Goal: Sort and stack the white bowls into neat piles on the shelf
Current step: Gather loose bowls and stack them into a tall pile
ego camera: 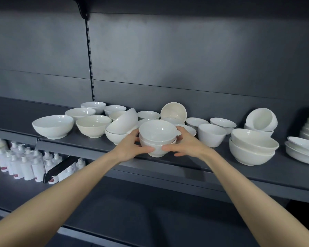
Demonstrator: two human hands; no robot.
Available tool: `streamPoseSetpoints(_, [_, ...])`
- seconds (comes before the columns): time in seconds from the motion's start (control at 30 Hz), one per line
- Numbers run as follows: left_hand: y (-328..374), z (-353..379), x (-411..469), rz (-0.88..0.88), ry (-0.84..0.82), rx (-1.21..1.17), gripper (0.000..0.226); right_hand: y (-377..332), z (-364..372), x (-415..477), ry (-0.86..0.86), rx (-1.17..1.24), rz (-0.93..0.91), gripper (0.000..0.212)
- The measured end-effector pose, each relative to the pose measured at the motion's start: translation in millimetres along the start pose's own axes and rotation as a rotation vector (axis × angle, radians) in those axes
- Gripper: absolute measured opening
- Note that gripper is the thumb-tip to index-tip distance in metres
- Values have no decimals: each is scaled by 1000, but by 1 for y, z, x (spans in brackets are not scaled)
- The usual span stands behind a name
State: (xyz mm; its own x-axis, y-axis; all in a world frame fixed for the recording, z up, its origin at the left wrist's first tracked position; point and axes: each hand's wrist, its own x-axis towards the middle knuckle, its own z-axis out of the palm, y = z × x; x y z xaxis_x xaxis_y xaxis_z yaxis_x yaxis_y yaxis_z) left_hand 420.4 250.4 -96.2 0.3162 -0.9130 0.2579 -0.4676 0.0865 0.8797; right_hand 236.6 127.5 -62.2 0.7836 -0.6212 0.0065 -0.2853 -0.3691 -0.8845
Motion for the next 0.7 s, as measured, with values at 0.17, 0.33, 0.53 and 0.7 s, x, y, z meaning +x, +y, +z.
streamPoseSetpoints(0.17, [6,1,-6,9,13,-26,71,5,7,1,64,99,-80,61])
streamPoseSetpoints(0.33, [12,5,-9,20,51,-46,56,6,5,0,92,112,-157,53])
streamPoseSetpoints(0.53, [37,2,-6,47,158,-33,55,-13,-15,-1,163,61,-194,69])
streamPoseSetpoints(0.7, [74,-28,1,126,289,56,58,-60,-28,10,178,20,-347,69])
